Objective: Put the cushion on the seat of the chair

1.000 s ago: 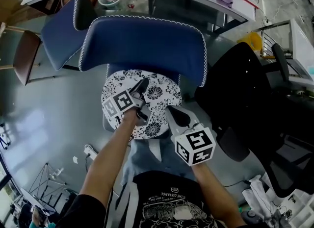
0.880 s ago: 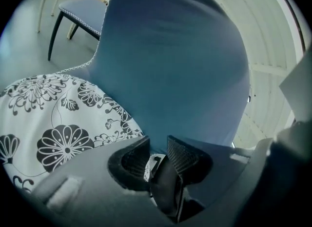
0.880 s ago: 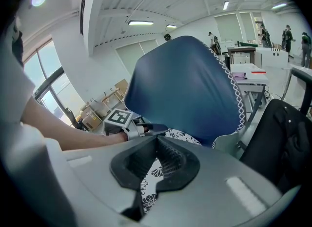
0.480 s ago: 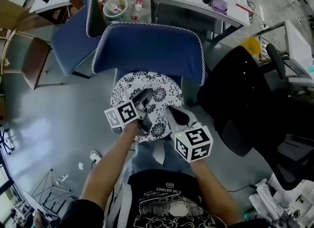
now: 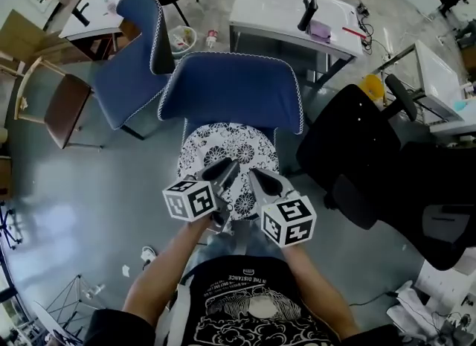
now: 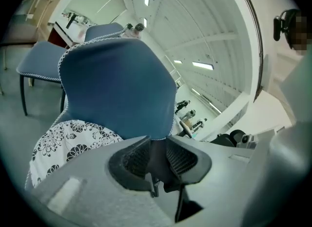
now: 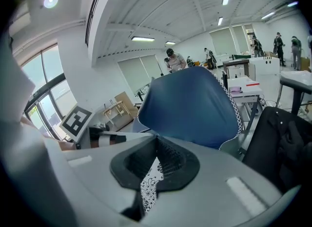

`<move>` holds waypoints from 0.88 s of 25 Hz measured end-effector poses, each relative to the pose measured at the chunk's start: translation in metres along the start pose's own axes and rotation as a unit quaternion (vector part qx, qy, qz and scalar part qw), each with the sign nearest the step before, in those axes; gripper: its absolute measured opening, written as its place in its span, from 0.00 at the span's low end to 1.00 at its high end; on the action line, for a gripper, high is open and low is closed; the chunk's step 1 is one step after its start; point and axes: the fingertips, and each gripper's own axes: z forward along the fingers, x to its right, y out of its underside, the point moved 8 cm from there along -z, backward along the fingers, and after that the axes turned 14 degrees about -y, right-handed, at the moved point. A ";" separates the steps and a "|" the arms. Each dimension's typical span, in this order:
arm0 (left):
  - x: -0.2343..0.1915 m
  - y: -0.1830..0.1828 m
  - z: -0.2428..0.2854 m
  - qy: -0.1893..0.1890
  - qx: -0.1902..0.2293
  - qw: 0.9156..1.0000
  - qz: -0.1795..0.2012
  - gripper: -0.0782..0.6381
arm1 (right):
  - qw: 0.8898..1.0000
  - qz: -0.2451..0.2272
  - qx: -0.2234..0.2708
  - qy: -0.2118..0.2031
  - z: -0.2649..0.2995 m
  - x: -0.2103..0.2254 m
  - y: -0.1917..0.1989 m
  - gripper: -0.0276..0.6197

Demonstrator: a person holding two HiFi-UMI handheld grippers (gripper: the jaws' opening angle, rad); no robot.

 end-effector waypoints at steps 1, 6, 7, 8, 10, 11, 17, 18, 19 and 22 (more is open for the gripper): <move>0.006 0.001 -0.007 0.003 0.002 1.000 0.011 0.25 | 1.000 -0.003 0.004 0.001 -0.002 -0.005 0.000 0.04; 0.031 0.005 -0.046 0.012 0.008 0.998 0.056 0.19 | 1.000 -0.019 0.022 0.003 -0.014 -0.034 -0.002 0.04; 0.036 0.004 -0.053 0.013 0.012 0.998 0.064 0.18 | 0.999 -0.022 0.027 0.003 -0.017 -0.040 -0.003 0.04; 0.040 0.004 -0.060 0.013 0.018 0.997 0.074 0.16 | 0.999 -0.025 0.033 0.004 -0.019 -0.045 -0.004 0.04; 0.048 0.003 -0.074 0.009 0.027 0.995 0.096 0.14 | 0.998 -0.030 0.046 0.004 -0.024 -0.057 -0.006 0.04; 0.051 0.002 -0.081 0.006 0.030 0.994 0.108 0.12 | 0.998 -0.033 0.051 0.004 -0.027 -0.062 -0.006 0.04; 0.055 0.007 -0.107 -0.012 0.040 0.986 0.161 0.11 | 0.996 -0.057 0.072 0.013 -0.034 -0.087 -0.002 0.04; 0.054 0.008 -0.111 -0.013 0.042 0.986 0.163 0.10 | 0.995 -0.058 0.074 0.014 -0.034 -0.091 -0.001 0.04; 0.053 0.009 -0.115 -0.014 0.044 0.985 0.164 0.10 | 0.995 -0.060 0.076 0.015 -0.034 -0.095 0.000 0.04; 0.052 0.014 -0.124 -0.014 0.044 0.984 0.170 0.10 | 0.995 -0.064 0.076 0.018 -0.033 -0.106 0.005 0.04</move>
